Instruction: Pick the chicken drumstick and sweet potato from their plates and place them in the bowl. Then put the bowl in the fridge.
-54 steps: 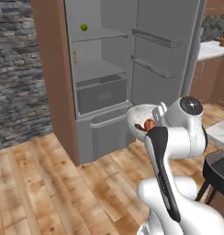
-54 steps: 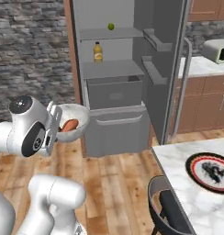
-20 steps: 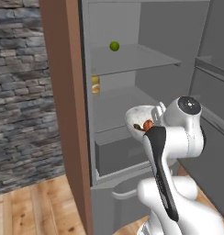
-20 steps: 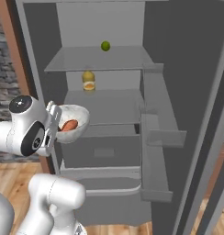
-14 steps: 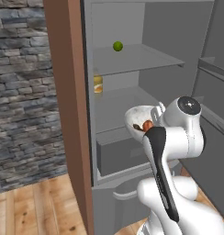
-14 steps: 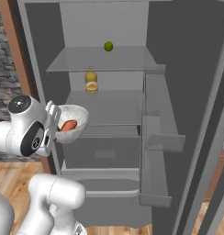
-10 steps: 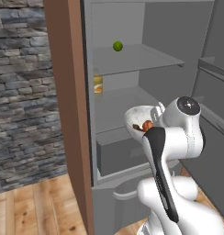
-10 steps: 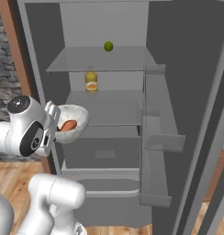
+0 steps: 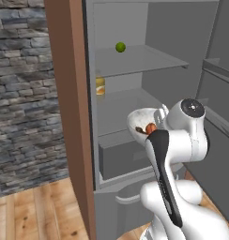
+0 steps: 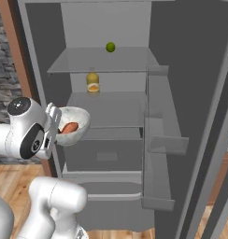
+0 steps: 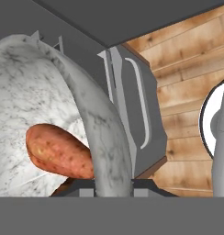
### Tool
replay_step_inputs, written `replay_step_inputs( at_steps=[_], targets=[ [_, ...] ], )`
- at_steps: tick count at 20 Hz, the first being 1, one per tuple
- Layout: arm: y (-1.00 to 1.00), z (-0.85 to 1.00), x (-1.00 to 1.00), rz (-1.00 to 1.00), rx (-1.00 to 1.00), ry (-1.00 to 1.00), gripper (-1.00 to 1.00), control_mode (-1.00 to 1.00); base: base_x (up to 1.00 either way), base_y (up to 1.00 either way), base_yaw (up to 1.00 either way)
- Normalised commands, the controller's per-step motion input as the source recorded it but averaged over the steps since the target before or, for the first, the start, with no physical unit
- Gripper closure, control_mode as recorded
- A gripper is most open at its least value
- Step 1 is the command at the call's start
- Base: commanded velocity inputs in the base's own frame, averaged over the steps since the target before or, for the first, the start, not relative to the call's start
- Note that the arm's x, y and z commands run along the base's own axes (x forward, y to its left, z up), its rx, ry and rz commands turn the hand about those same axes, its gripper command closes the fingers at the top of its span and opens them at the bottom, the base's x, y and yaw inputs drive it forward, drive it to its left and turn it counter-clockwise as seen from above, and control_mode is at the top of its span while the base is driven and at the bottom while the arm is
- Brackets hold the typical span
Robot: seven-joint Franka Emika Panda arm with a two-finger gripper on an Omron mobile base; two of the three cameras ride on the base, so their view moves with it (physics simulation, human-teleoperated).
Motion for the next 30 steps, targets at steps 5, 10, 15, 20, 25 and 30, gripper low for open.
replay_step_inputs(
  at_steps=[5,10,15,20,25,30],
  targets=[
    [0.00,0.00,0.00,0.00,0.00,0.00,1.00,-1.00,0.00,0.00,0.00],
    [0.00,0.00,0.00,0.00,0.00,0.00,1.00,-1.00,0.00,0.00,0.00],
    [0.00,0.00,0.00,0.00,0.00,0.00,1.00,-1.00,0.00,0.00,0.00],
    [-0.04,-0.02,0.29,0.06,0.00,-0.02,1.00,-1.00,0.00,0.00,0.00],
    [-0.25,0.01,0.47,0.19,0.11,-0.02,1.00,-1.00,0.00,0.00,0.00],
    [-0.14,0.01,0.54,0.16,0.06,-0.01,1.00,-1.00,0.00,0.00,0.00]
  ],
)
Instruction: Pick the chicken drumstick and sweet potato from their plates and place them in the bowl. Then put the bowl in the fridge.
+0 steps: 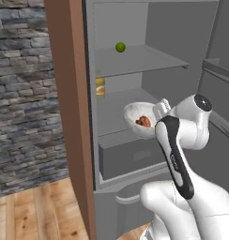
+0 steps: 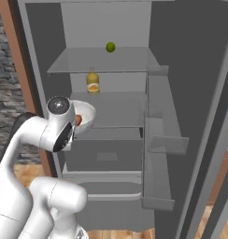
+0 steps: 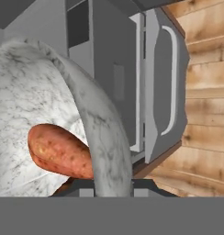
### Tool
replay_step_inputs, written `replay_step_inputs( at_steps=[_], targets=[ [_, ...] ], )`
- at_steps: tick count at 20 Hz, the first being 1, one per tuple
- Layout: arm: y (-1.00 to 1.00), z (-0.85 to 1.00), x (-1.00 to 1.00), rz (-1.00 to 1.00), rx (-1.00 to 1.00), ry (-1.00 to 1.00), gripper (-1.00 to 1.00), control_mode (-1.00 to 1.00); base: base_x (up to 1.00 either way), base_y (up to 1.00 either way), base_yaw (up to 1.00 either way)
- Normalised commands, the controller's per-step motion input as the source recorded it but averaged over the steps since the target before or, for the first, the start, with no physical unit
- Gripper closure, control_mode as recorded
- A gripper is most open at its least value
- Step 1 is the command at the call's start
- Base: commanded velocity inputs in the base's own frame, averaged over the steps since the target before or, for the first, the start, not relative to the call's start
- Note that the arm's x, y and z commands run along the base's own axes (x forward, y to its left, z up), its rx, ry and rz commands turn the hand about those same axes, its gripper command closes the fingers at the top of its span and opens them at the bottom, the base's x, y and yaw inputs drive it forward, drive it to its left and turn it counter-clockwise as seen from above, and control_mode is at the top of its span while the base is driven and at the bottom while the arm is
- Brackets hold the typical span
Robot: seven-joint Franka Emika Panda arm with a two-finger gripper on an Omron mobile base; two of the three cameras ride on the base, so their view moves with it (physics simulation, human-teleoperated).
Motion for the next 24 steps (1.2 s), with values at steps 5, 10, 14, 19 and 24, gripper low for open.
replay_step_inputs(
  at_steps=[5,10,14,19,24],
  targets=[
    [0.00,0.02,0.69,0.06,0.00,0.00,1.00,-1.00,0.00,0.00,0.00],
    [-0.04,0.00,0.62,0.01,0.00,0.00,1.00,-1.00,0.00,0.00,0.00],
    [-0.08,-0.04,0.59,0.00,0.00,0.00,1.00,-1.00,0.00,0.00,0.00],
    [-0.02,-0.12,0.63,0.01,0.00,-0.01,1.00,-1.00,0.00,0.00,0.00],
    [-0.06,-0.27,0.36,0.05,0.00,-0.02,1.00,-1.00,0.00,0.00,0.00]
  ],
)
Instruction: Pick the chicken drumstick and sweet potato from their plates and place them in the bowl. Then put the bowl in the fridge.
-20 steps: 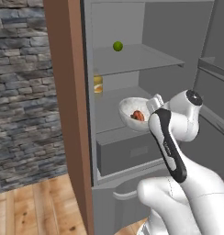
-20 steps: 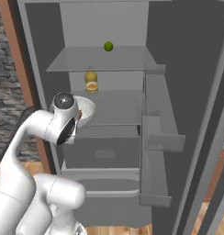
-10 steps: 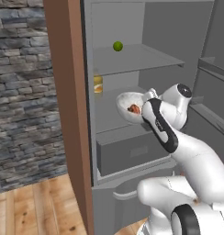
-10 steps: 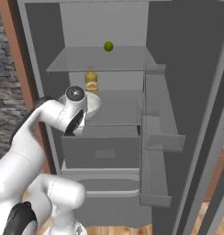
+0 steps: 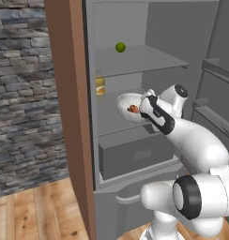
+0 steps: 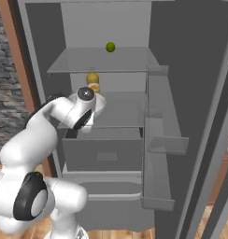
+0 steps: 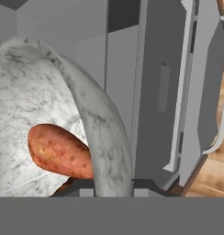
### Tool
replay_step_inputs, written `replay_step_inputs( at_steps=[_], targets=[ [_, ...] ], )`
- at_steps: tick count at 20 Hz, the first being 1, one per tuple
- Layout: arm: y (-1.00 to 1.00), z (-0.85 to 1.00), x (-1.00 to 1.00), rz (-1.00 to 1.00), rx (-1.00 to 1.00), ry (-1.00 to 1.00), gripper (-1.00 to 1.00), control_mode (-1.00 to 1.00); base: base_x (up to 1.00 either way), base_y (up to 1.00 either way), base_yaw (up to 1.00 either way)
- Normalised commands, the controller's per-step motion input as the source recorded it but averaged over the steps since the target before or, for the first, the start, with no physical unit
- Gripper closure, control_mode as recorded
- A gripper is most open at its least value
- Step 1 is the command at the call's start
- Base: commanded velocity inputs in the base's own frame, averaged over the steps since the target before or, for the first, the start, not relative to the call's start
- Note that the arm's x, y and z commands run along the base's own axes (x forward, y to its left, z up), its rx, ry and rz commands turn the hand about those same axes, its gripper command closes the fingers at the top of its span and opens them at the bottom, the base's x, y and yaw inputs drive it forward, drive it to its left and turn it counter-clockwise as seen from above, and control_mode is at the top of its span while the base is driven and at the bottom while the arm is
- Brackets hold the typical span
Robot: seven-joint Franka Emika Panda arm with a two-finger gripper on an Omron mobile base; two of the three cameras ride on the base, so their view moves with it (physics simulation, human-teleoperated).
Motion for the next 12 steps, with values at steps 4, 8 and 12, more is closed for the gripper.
replay_step_inputs(
  at_steps=[4,8,12],
  targets=[
    [-0.05,-0.28,0.18,0.09,0.00,-0.04,1.00,-1.00,0.00,0.00,0.00],
    [-0.02,-0.14,0.26,0.06,-0.03,-0.08,1.00,-1.00,0.00,0.00,0.00],
    [0.00,-0.09,0.36,0.01,-0.09,-0.03,1.00,-1.00,0.00,0.00,0.00]
  ],
)
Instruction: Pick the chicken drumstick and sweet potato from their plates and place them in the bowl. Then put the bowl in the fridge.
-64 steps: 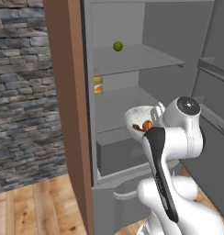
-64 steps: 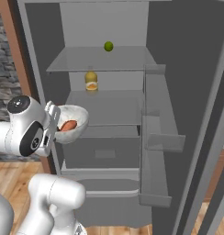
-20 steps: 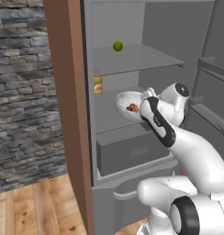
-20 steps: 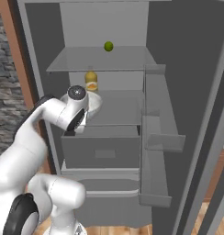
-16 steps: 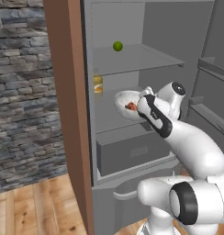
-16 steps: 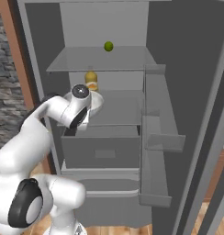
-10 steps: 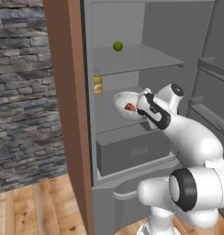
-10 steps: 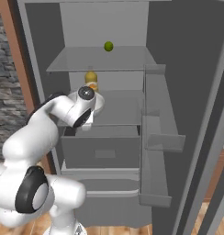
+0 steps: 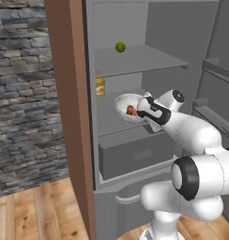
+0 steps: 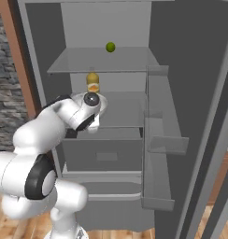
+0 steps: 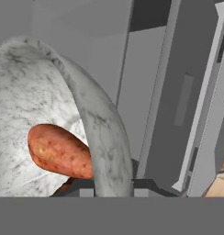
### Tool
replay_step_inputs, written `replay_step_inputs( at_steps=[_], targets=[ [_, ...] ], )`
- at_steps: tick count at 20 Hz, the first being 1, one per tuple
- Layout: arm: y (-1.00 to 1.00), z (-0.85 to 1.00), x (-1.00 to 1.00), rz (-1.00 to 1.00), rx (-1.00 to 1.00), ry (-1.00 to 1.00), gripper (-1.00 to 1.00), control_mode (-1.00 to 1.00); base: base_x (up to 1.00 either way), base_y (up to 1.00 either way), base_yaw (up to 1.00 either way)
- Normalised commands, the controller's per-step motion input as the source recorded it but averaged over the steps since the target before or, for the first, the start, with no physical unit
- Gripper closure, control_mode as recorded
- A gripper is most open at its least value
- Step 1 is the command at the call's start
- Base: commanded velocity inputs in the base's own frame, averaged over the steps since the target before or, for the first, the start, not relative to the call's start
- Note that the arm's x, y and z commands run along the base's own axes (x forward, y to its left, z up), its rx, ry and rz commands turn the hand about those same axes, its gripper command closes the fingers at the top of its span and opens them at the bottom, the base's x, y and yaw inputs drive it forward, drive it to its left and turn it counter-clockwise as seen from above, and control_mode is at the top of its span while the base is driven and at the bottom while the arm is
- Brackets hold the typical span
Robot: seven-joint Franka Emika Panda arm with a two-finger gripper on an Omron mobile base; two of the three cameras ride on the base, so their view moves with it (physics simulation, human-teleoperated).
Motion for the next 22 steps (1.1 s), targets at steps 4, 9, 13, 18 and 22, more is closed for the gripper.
replay_step_inputs(
  at_steps=[4,9,13,18,22],
  targets=[
    [-0.01,-0.10,0.44,0.00,-0.12,0.00,1.00,-1.00,0.00,0.00,0.00],
    [-0.04,-0.07,0.44,0.00,-0.05,0.03,1.00,-1.00,0.00,0.00,0.00],
    [-0.12,-0.07,0.37,0.00,0.00,0.00,1.00,-1.00,0.00,0.00,0.00],
    [-0.15,-0.10,0.35,0.00,0.04,0.00,1.00,-1.00,0.00,0.00,0.00],
    [-0.06,-0.19,0.41,0.00,0.03,0.01,1.00,-1.00,0.00,0.00,0.00]
  ],
)
